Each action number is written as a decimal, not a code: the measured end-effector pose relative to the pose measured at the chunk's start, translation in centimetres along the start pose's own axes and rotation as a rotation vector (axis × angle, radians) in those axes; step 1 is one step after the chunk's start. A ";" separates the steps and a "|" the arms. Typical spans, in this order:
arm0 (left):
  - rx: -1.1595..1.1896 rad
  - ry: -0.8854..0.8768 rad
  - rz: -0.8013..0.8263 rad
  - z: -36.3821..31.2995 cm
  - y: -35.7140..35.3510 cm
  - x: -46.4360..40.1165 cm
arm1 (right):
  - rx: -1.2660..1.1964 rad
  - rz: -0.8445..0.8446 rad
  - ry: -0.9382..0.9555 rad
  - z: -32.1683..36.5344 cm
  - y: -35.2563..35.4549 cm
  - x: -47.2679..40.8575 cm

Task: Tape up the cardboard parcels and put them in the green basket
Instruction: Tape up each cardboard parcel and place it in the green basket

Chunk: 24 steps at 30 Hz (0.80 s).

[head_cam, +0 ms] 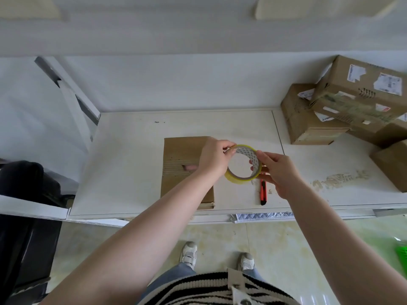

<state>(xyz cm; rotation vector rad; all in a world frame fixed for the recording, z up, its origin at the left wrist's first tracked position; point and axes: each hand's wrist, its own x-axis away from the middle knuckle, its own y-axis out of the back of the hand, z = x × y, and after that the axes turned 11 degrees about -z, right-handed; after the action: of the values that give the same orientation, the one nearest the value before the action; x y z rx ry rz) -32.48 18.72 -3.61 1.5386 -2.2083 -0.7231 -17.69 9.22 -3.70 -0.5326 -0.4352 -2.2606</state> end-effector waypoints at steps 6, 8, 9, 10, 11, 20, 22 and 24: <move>-0.187 -0.010 0.150 0.0 -2.0 -0.5 | 0.017 -0.032 -0.103 -2.2 0.7 -1.6; -0.234 -0.035 0.165 0.0 -2.1 -0.6 | 0.027 -0.078 -0.127 -3.0 0.4 -2.5; -0.241 -0.060 0.147 -0.1 -2.0 -0.6 | 0.037 -0.104 -0.139 -3.4 0.3 -3.0; -0.228 -0.084 0.118 -0.1 -1.8 -0.6 | 0.056 -0.127 -0.147 -3.9 0.1 -3.5; -0.202 -0.102 0.080 -0.1 -1.4 -0.6 | 0.089 -0.144 -0.149 -4.4 -0.2 -4.1; -0.180 0.068 -0.297 5.2 5.4 1.5 | 0.512 -0.267 0.165 -4.4 -2.9 -4.5; -0.238 0.128 -0.366 6.3 6.0 2.0 | 0.453 -0.334 0.342 -2.8 -4.0 -2.7; -0.305 0.206 -0.395 7.1 6.3 2.4 | 0.384 -0.317 0.472 -1.3 -5.5 -0.9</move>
<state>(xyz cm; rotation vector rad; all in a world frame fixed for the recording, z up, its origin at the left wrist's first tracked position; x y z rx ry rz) -42.00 19.75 -5.58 1.8094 -1.5790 -0.9186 -21.56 12.79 -6.03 0.2824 -0.7224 -2.4137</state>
